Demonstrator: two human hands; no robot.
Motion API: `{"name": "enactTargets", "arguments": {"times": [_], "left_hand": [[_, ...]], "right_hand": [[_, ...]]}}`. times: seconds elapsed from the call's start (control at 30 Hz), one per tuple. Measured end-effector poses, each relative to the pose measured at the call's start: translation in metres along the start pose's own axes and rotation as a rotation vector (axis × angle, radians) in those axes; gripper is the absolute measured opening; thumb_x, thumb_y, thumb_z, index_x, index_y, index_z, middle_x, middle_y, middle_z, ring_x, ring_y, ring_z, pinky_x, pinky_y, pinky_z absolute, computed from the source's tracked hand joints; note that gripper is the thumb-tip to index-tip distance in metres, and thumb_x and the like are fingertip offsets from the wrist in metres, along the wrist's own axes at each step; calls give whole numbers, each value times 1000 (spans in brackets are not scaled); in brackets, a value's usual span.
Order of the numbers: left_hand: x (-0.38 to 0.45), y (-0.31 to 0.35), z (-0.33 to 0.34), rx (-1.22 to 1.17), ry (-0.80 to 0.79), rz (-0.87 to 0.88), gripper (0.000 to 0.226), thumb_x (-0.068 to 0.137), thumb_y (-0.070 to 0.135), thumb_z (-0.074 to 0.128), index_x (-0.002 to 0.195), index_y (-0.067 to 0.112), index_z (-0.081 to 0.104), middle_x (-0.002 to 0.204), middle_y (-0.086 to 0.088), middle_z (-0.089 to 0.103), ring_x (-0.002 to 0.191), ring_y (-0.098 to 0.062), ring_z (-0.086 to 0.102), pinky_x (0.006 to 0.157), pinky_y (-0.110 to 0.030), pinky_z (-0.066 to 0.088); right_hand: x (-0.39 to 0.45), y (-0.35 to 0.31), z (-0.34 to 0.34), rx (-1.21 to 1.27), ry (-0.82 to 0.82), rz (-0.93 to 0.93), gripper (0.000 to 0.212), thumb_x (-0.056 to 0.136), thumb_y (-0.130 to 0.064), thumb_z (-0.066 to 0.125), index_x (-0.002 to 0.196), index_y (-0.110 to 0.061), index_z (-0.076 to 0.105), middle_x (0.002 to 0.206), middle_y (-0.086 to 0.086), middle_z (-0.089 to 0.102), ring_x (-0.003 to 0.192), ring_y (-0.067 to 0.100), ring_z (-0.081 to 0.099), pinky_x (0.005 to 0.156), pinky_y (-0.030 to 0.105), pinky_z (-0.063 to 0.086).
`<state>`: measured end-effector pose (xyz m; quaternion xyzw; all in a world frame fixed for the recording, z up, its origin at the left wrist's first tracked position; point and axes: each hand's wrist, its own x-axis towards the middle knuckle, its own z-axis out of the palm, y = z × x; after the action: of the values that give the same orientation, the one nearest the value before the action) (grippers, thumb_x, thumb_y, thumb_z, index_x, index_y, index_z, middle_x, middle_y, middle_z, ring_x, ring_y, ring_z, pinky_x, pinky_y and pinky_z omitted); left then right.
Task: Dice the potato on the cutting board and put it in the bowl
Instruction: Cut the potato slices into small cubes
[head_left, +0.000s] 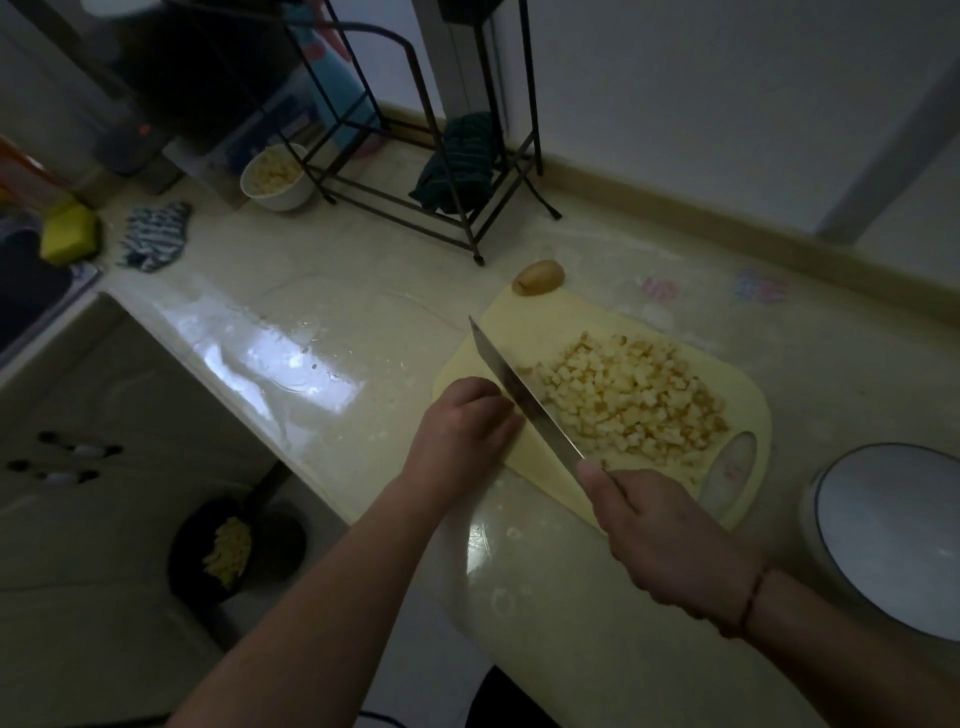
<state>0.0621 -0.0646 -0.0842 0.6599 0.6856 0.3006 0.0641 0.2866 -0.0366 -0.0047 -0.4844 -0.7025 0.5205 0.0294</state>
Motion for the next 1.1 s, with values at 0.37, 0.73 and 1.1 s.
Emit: {"name": "enactTargets", "arguments": {"times": [0.37, 0.73, 1.1], "left_hand": [[-6, 4, -3, 119, 38, 140, 19, 87, 24, 65, 86, 9, 76, 95, -6, 70, 88, -26, 64, 71, -33, 53], [-9, 1, 2, 35, 26, 108, 19, 87, 22, 67, 86, 7, 79, 89, -9, 69, 87, -30, 64, 70, -36, 52], [-8, -6, 5, -6, 107, 142, 18, 87, 21, 70, 80, 7, 79, 84, -7, 69, 84, -25, 63, 72, -34, 51]], "right_hand": [[-7, 6, 8, -84, 66, -78, 54, 96, -52, 34, 55, -17, 41, 50, -2, 44, 50, 6, 47, 54, 18, 36], [-7, 9, 13, -120, 60, -99, 53, 96, -52, 32, 57, -18, 43, 51, -3, 46, 51, 7, 46, 53, 16, 34], [16, 9, 4, -100, 37, -57, 57, 95, -53, 28, 58, -15, 47, 53, -2, 50, 51, 6, 49, 53, 24, 36]]}}
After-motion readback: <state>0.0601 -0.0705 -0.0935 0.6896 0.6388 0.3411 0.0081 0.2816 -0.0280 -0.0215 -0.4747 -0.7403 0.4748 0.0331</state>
